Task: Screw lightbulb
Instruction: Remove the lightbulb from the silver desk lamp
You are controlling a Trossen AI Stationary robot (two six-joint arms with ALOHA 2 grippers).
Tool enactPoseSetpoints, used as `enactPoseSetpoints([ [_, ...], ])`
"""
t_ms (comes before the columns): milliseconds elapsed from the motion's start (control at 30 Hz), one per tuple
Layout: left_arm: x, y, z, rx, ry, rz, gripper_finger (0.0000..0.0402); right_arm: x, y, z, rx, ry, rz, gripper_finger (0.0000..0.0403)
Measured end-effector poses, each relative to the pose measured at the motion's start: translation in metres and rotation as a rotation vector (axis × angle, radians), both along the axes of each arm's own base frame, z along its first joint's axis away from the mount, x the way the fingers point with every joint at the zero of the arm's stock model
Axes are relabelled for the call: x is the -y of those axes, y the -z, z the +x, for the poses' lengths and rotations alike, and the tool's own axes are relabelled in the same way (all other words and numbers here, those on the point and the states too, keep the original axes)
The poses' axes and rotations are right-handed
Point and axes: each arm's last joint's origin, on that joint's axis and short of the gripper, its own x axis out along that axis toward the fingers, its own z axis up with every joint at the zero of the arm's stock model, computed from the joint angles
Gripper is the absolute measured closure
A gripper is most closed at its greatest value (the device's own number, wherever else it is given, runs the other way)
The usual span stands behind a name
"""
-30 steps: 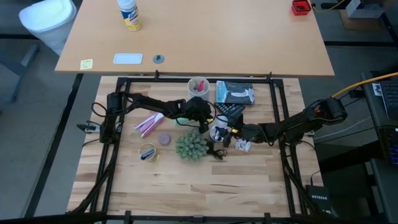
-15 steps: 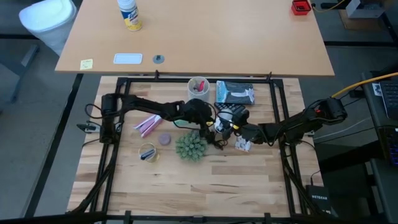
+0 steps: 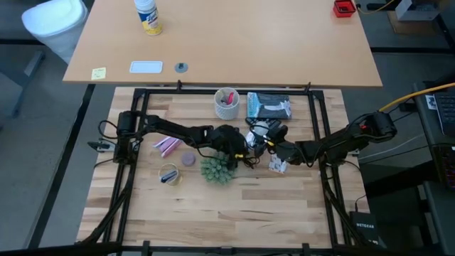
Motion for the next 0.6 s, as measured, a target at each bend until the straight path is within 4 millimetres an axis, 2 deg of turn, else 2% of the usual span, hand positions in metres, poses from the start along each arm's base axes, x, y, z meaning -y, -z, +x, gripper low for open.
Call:
enactPoseSetpoints([
  [233,0.005,0.001,0.002,0.013,-0.016,0.012,0.0400,0.000,-0.006,0.002,0.085,0.004,0.027,0.0217],
  [600,-0.008,0.009,-0.004,-0.089,-0.207,0.055,0.0400,-0.002,-0.007,0.004,0.091,-0.066,0.043,0.0217],
])
